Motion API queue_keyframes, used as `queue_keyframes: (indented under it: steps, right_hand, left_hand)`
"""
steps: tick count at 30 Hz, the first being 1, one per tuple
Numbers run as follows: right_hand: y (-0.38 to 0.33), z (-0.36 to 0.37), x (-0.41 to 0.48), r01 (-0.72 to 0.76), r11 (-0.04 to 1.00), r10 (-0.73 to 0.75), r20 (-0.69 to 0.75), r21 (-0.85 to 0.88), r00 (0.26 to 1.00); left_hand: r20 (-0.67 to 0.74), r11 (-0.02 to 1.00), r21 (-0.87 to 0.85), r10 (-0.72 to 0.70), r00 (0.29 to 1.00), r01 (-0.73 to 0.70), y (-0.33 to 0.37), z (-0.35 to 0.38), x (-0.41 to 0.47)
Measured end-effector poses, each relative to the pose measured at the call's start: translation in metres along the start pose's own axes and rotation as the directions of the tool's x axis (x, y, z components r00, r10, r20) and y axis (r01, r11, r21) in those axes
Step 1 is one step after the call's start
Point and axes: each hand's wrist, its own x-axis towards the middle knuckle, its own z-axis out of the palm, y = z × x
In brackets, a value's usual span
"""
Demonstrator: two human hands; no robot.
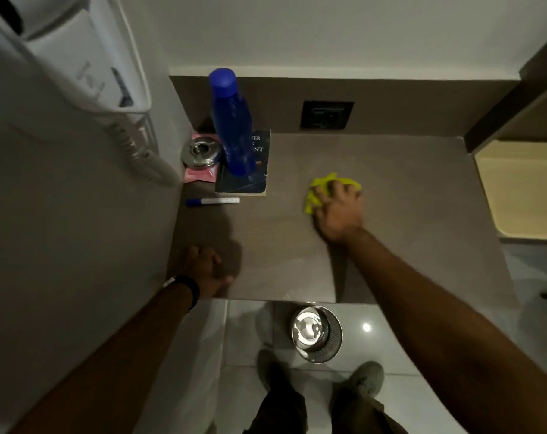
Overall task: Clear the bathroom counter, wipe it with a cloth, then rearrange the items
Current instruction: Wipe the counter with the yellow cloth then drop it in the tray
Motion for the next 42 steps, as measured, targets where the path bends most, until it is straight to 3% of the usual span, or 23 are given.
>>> queue_keyframes:
  steps: [2, 6, 8, 10, 14, 16, 18, 20, 22, 23, 25, 27, 29, 31, 34, 36, 38, 40, 42]
  right_hand:
    - [-0.039, 0.009, -0.024, 0.216, 0.976, -0.214, 0.034, -0.037, 0.976]
    - [-0.066, 0.040, -0.107, 0.502, 0.865, -0.501, 0.090, 0.011, 0.861]
    - [-0.043, 0.050, -0.141, 0.569, 0.821, -0.571, 0.113, 0.048, 0.813]
    - [0.001, 0.054, -0.158, 0.544, 0.837, -0.547, 0.104, 0.064, 0.830]
    - [0.108, 0.052, -0.175, 0.298, 0.954, -0.299, 0.045, 0.029, 0.953]
    - [0.163, 0.049, -0.182, 0.010, 0.999, -0.009, -0.038, 0.032, 0.999]
    - [0.202, 0.041, -0.186, -0.343, 0.938, 0.347, -0.078, 0.057, 0.935]
    - [0.208, 0.036, -0.184, -0.631, 0.769, 0.638, -0.079, 0.101, 0.766]
    - [0.181, 0.035, -0.176, -0.749, 0.646, 0.762, -0.054, 0.149, 0.646]
    - [0.160, 0.036, -0.173, -0.763, 0.623, 0.778, -0.037, 0.172, 0.627]
    - [0.108, 0.041, -0.172, -0.713, 0.677, 0.725, -0.002, 0.182, 0.689]
    - [0.053, 0.052, -0.180, -0.572, 0.803, 0.580, -0.001, 0.167, 0.815]
    - [0.003, 0.060, -0.187, -0.363, 0.920, 0.360, 0.046, 0.149, 0.932]
    - [-0.028, 0.064, -0.187, -0.088, 0.988, 0.078, 0.078, 0.128, 0.994]
    - [-0.022, 0.060, -0.164, 0.313, 0.946, -0.319, 0.067, 0.082, 0.946]
    - [0.003, 0.054, -0.142, 0.475, 0.880, -0.472, 0.095, -0.003, 0.876]
    - [0.034, 0.044, -0.109, 0.383, 0.923, -0.377, 0.100, -0.046, 0.921]
    - [0.067, 0.029, -0.073, 0.060, 0.998, -0.058, 0.071, -0.023, 0.996]
    - [0.090, 0.013, -0.047, -0.232, 0.972, 0.228, 0.087, 0.041, 0.970]
  left_hand:
    - [0.035, 0.999, 0.020, -0.034, 0.999, 0.034, 0.000, -0.002, 0.006]
    - [0.055, 0.998, 0.049, -0.050, 0.997, 0.047, -0.002, -0.004, 0.017]
    - [0.054, 0.998, 0.040, -0.049, 0.997, 0.046, -0.005, -0.004, 0.019]
    - [0.046, 0.999, 0.020, -0.042, 0.998, 0.041, -0.009, -0.002, 0.020]
    - [0.023, 1.000, -0.017, -0.022, 0.999, 0.023, -0.013, 0.001, 0.020]
    - [0.008, 1.000, -0.014, -0.008, 1.000, 0.008, -0.016, 0.003, 0.022]
    - [-0.001, 1.000, 0.001, 0.009, 1.000, -0.009, -0.018, 0.004, 0.024]
    - [-0.002, 1.000, -0.002, 0.018, 1.000, -0.018, -0.020, 0.006, 0.028]
    - [0.000, 0.999, -0.026, 0.023, 1.000, -0.023, -0.022, 0.009, 0.031]
    - [-0.004, 0.999, -0.041, 0.027, 1.000, -0.027, -0.024, 0.011, 0.032]
    - [-0.021, 0.998, -0.060, 0.025, 0.999, -0.026, -0.029, 0.014, 0.035]
    - [-0.029, 0.998, -0.057, 0.025, 0.999, -0.026, -0.033, 0.017, 0.038]
    - [-0.019, 0.998, -0.062, 0.023, 1.000, -0.024, -0.034, 0.018, 0.041]
    - [0.000, 0.997, -0.081, 0.008, 1.000, -0.008, -0.034, 0.018, 0.042]
    - [-0.005, 0.996, -0.084, -0.006, 1.000, 0.006, -0.035, 0.017, 0.042]
    - [-0.007, 0.995, -0.094, -0.010, 1.000, 0.009, -0.034, 0.017, 0.040]
    - [-0.020, 0.996, -0.084, 0.002, 1.000, -0.004, -0.035, 0.017, 0.038]
    - [-0.021, 0.996, -0.087, 0.009, 1.000, -0.011, -0.034, 0.016, 0.035]
    - [-0.030, 0.996, -0.086, 0.015, 0.999, -0.018, -0.032, 0.015, 0.032]
